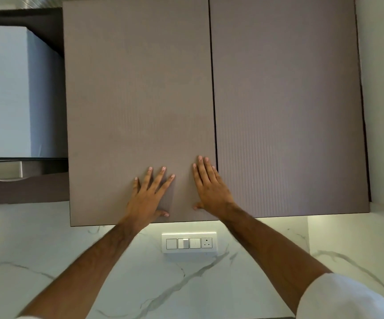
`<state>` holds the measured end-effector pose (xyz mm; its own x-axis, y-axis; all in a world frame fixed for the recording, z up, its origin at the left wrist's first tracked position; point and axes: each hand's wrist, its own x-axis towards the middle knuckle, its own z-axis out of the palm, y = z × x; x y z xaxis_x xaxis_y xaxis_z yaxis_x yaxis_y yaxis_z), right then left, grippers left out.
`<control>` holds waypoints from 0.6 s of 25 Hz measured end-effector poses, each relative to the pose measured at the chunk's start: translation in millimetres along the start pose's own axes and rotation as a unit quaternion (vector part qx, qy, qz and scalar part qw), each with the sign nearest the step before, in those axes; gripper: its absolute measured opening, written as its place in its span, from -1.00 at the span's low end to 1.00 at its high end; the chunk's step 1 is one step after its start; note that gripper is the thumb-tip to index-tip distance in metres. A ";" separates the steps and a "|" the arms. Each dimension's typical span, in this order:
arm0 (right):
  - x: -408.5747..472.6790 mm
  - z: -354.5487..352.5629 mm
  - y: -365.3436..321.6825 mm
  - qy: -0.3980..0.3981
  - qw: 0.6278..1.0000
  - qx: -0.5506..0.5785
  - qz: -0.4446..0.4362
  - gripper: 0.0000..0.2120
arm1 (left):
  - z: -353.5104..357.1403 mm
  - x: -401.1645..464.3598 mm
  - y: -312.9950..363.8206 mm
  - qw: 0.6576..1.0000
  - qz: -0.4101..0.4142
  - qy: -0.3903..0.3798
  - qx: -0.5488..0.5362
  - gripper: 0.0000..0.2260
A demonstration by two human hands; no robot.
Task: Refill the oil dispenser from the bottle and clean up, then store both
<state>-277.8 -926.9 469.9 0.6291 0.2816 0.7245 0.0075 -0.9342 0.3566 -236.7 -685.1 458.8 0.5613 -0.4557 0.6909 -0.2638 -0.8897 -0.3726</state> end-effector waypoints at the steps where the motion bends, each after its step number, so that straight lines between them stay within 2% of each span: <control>1: 1.1 5.2 -0.6 -0.001 1.000 0.008 0.003 0.33 | 5.9 2.3 -1.8 1.000 0.006 0.009 0.004 0.24; 5: 2.7 12.0 -2.0 0.010 1.000 0.010 0.006 0.37 | 21.7 4.4 -11.2 0.998 0.029 0.047 0.023 0.20; 8: 2.8 5.7 -3.5 -0.006 1.000 -0.003 0.017 0.33 | 19.1 4.6 -7.5 0.998 0.029 0.040 0.026 0.16; 10: 0.5 -2.9 -11.1 -0.018 0.999 0.000 0.030 0.22 | 13.2 0.5 -4.8 0.999 0.019 0.029 0.015 0.10; 12: -8.9 -11.3 -20.9 -0.051 0.998 0.003 0.037 0.00 | 7.9 -10.4 -3.9 1.000 0.027 0.008 0.009 -0.01; 15: -26.1 -23.0 -41.0 -0.117 0.991 0.050 0.031 -0.20 | 1.7 -32.1 -14.3 0.997 0.067 -0.033 0.017 -0.18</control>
